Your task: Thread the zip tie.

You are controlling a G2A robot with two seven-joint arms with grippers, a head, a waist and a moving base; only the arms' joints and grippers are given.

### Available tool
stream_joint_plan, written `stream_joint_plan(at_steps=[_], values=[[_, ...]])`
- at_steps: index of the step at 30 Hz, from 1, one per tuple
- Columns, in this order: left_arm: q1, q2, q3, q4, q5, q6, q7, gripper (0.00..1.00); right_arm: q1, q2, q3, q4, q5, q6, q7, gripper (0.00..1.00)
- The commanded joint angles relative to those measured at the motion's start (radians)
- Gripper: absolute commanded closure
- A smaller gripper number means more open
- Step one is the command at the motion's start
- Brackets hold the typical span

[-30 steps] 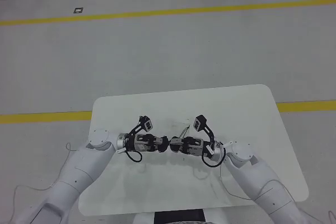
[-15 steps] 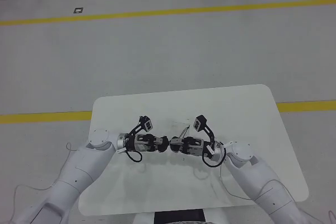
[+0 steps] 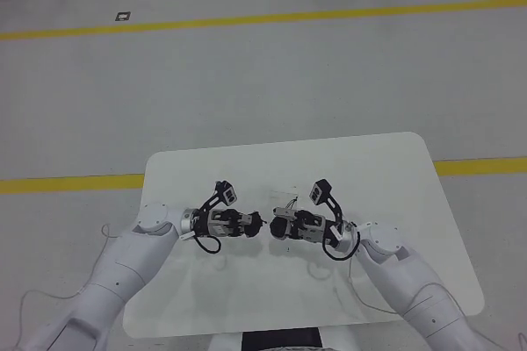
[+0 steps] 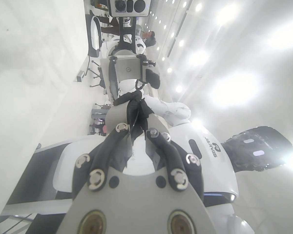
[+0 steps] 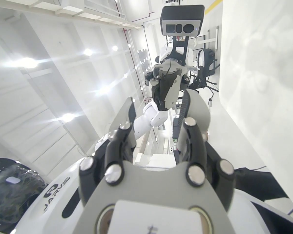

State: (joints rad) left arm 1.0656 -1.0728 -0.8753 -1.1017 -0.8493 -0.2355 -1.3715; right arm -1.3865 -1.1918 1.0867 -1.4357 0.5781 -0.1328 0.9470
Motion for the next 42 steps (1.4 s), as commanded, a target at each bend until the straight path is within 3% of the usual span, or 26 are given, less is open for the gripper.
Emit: stream_joint_plan(at_steps=[1,5,16,18,20,23,28,36,39,42], values=[[0.005,0.002,-0.007,0.001,-0.007,-0.011,0.001,1.0,-0.008,0.003,0.011,-0.003,0.004,-0.003,-0.001,0.0],[0.023,0.006,-0.019,-0.039,-0.013,-0.026,0.002,1.0,-0.023,0.006,0.024,-0.014,0.013,-0.001,-0.016,0.0],[0.023,0.006,-0.019,-0.039,-0.013,-0.026,0.002,1.0,-0.023,0.006,0.024,-0.014,0.013,-0.001,-0.016,0.0],[0.034,0.003,-0.024,-0.063,-0.04,-0.048,0.018,1.0,-0.023,0.006,0.024,-0.014,0.013,-0.001,-0.016,0.0],[0.037,0.002,-0.037,-0.069,-0.068,-0.104,-0.016,1.0,-0.023,0.006,0.024,-0.014,0.013,-0.001,-0.016,0.0],[0.038,-0.001,-0.063,-0.092,-0.086,-0.104,-0.018,1.0,-0.023,0.006,0.024,-0.014,0.013,-0.001,-0.016,0.0],[0.048,-0.002,-0.12,-0.134,-0.021,-0.104,-0.018,1.0,-0.023,0.006,0.024,-0.014,0.013,-0.001,-0.016,0.0],[0.095,-0.008,-0.202,-0.197,0.022,-0.104,-0.018,1.0,-0.023,0.006,0.024,-0.014,0.013,-0.001,-0.016,0.0],[0.106,-0.009,-0.219,-0.198,0.02,-0.104,-0.018,1.0,-0.023,0.006,0.024,-0.014,0.013,-0.001,-0.016,0.0],[0.099,-0.009,-0.219,-0.161,-0.013,-0.104,-0.018,1.0,-0.023,0.006,0.024,-0.014,0.013,-0.001,-0.016,0.0]])
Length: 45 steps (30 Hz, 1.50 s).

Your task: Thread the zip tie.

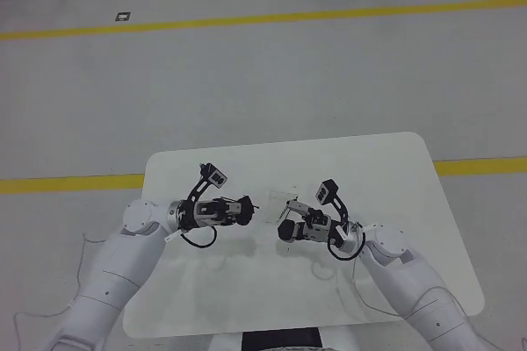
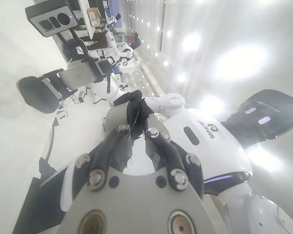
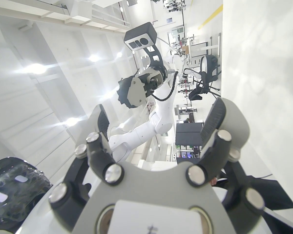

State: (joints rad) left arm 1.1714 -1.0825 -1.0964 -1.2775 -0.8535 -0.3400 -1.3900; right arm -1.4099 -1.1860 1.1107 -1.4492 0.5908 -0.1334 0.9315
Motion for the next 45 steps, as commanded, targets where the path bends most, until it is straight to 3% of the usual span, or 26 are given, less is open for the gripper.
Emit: stream_joint_plan(at_steps=[1,13,15,22,30,32,45], values=[[-0.01,0.002,0.002,0.019,-0.006,0.0,0.0,1.0,0.0,0.0,0.0,0.0,0.0,0.0,0.0,0.0],[-0.01,0.002,0.002,0.019,-0.006,0.0,0.0,1.0,0.0,0.0,0.0,0.0,0.0,0.0,0.0,0.0],[-0.004,0.001,0.001,0.017,-0.014,0.002,0.024,1.0,0.0,0.0,0.0,0.0,0.0,0.0,0.0,0.0],[0.027,0.005,-0.074,0.069,0.018,0.0,0.003,1.0,0.0,0.0,0.0,0.0,0.0,0.0,0.0,0.0],[0.061,-0.009,-0.132,0.076,0.047,0.0,0.0,1.0,0.0,0.0,0.0,0.0,0.0,0.0,0.0,0.0],[0.066,-0.017,-0.161,0.079,0.011,0.0,0.0,1.0,0.0,0.0,0.0,0.0,0.0,0.0,0.0,0.0],[0.066,-0.017,-0.161,0.079,0.011,0.0,0.0,1.0,0.0,0.0,0.0,0.0,0.0,0.0,0.0,0.0]])
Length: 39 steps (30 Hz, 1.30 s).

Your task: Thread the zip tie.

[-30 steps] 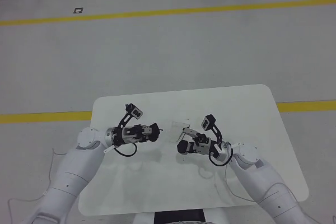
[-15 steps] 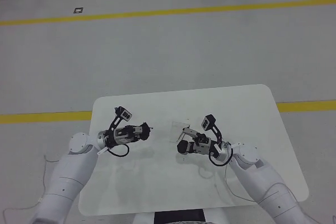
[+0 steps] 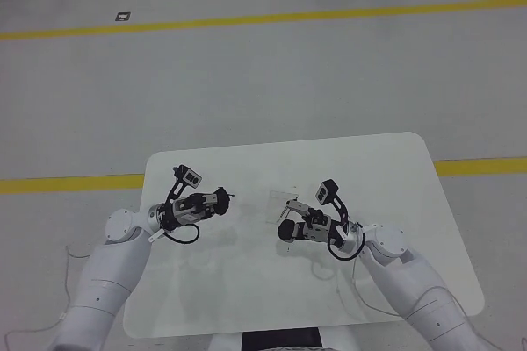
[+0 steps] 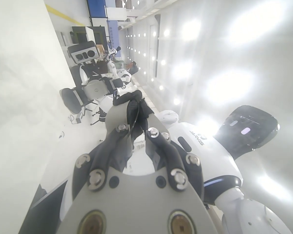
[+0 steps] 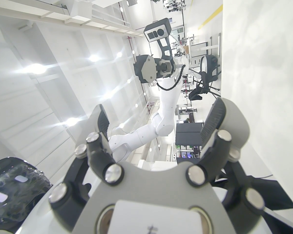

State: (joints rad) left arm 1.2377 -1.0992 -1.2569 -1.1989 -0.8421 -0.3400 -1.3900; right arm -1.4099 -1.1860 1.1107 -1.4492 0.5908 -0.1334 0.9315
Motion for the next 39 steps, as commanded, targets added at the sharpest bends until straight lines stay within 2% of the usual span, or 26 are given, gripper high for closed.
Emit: stream_joint_plan(at_steps=[1,26,27,31,32,39], values=[[0.0,0.0,0.0,0.0,0.0,0.0,0.0,1.0,0.0,0.0,0.0,0.0,0.0,0.0,0.0,0.0],[0.0,0.0,0.0,0.0,0.0,0.0,0.0,1.0,0.0,0.0,0.0,0.0,0.0,0.0,0.0,0.0],[0.0,0.0,0.0,0.0,0.0,0.0,0.0,1.0,-0.001,0.0,0.001,-0.002,-0.016,0.007,-0.026,0.0],[0.0,0.0,0.0,0.0,0.0,0.0,0.0,1.0,-0.008,0.01,0.01,-0.079,-0.164,0.134,-0.161,0.0],[0.0,0.0,0.0,0.0,0.0,0.0,0.0,1.0,-0.014,0.014,0.013,-0.117,-0.207,0.195,-0.195,0.0],[0.0,0.0,0.0,0.0,0.0,0.0,0.0,1.0,-0.051,0.032,0.021,-0.321,-0.435,0.472,-0.359,0.0]])
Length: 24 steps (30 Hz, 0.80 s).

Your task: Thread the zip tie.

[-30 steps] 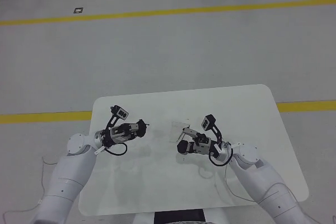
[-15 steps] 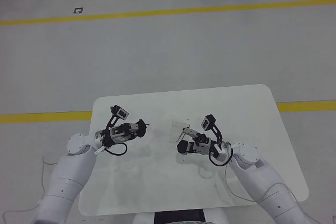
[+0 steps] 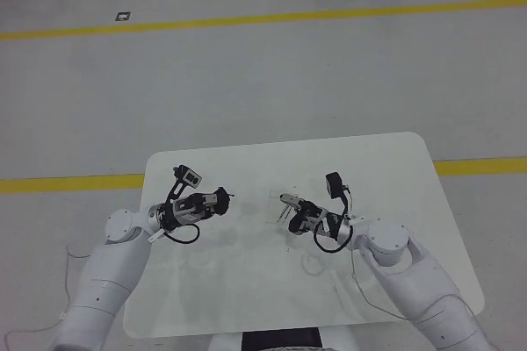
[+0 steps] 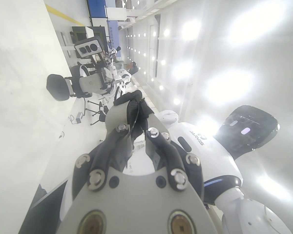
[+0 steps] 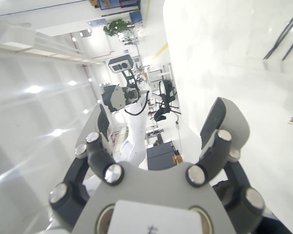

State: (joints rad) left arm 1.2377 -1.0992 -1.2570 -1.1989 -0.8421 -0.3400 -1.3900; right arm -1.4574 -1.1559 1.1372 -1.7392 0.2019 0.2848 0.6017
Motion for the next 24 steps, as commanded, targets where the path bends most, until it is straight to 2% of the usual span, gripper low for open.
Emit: stream_joint_plan(at_steps=[1,5,15,19,24], values=[[0.0,0.0,0.0,0.0,0.0,0.0,0.0,1.0,-0.011,0.002,-0.01,-0.041,-0.073,0.055,-0.054,0.0],[0.0,0.0,0.0,0.0,0.0,0.0,0.0,1.0,-0.031,0.006,-0.042,-0.073,-0.184,0.055,-0.126,0.0],[0.0,0.0,0.0,0.0,0.0,0.0,0.0,1.0,-0.031,0.006,-0.042,-0.074,-0.185,0.053,-0.128,0.0],[0.0,0.0,0.0,0.0,0.0,0.0,0.0,1.0,-0.008,0.009,-0.035,-0.094,-0.222,0.055,-0.105,0.0],[0.0,0.0,0.0,0.0,0.0,0.0,0.0,1.0,0.047,0.007,-0.058,-0.052,-0.32,0.055,-0.054,0.0]])
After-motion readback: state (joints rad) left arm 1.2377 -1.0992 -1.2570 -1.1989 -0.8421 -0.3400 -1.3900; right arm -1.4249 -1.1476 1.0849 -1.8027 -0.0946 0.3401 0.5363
